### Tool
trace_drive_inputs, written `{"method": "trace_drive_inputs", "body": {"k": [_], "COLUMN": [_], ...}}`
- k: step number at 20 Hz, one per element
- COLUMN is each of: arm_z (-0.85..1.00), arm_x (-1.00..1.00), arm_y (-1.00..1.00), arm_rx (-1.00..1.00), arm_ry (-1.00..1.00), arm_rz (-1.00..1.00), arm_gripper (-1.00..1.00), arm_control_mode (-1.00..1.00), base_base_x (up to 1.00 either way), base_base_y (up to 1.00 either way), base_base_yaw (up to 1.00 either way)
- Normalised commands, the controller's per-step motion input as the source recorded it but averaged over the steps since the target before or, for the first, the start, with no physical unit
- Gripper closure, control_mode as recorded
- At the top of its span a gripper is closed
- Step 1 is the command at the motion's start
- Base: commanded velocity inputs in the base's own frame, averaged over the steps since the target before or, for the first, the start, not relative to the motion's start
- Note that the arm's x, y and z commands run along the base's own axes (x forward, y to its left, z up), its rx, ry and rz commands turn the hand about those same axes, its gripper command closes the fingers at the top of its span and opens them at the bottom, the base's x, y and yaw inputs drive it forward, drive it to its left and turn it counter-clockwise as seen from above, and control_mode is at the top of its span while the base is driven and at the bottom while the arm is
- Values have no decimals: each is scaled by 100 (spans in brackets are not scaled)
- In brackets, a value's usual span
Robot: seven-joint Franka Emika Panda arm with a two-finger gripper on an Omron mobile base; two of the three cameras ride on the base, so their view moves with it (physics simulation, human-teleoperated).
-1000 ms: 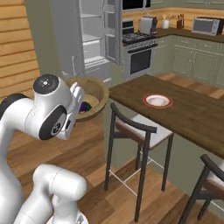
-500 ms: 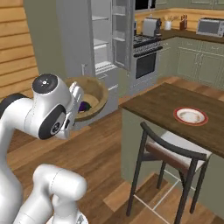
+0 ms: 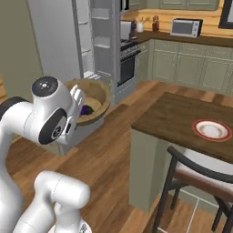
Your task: Pick the chicken drumstick and eggplant from their plates and place them in the bowl. Then put the bowl in the fridge.
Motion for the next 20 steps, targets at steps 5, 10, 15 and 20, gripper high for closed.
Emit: {"method": "trace_drive_inputs", "body": {"k": [5, 10, 15, 20], "arm_z": [0, 0, 0, 0], "arm_x": [0, 0, 0, 0], "arm_y": [0, 0, 0, 0], "arm_rx": [0, 0, 0, 0], "arm_ry": [0, 0, 0, 0], "arm_rz": [0, 0, 0, 0], "arm_gripper": [100, 100, 100, 100], "arm_control_mode": [100, 100, 100, 100], "base_base_x": [100, 100, 100, 100], "base_base_y": [70, 71, 75, 20], "base_base_yaw": [-52, -46, -44, -30]}}
